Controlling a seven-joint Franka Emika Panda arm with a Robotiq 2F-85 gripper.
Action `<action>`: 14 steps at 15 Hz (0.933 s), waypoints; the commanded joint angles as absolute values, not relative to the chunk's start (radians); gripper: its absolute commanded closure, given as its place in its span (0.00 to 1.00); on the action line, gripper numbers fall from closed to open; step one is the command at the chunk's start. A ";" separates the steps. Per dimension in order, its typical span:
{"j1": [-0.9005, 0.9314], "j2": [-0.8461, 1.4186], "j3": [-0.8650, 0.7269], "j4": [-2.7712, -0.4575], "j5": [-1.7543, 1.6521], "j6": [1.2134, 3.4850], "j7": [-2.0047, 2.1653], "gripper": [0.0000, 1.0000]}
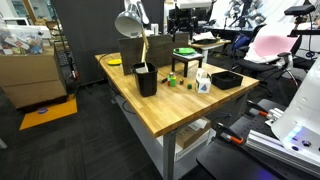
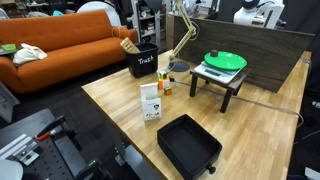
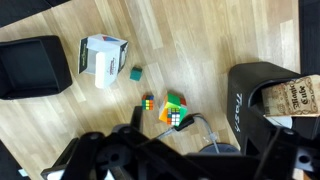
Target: Turn on the lamp
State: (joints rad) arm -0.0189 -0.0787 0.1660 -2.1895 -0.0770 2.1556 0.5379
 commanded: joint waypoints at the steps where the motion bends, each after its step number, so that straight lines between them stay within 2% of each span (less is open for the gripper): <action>1: 0.009 -0.075 0.139 -2.183 -0.079 2.151 0.539 0.00; 14: 0.006 -0.008 0.111 -2.095 -0.202 2.157 0.466 0.00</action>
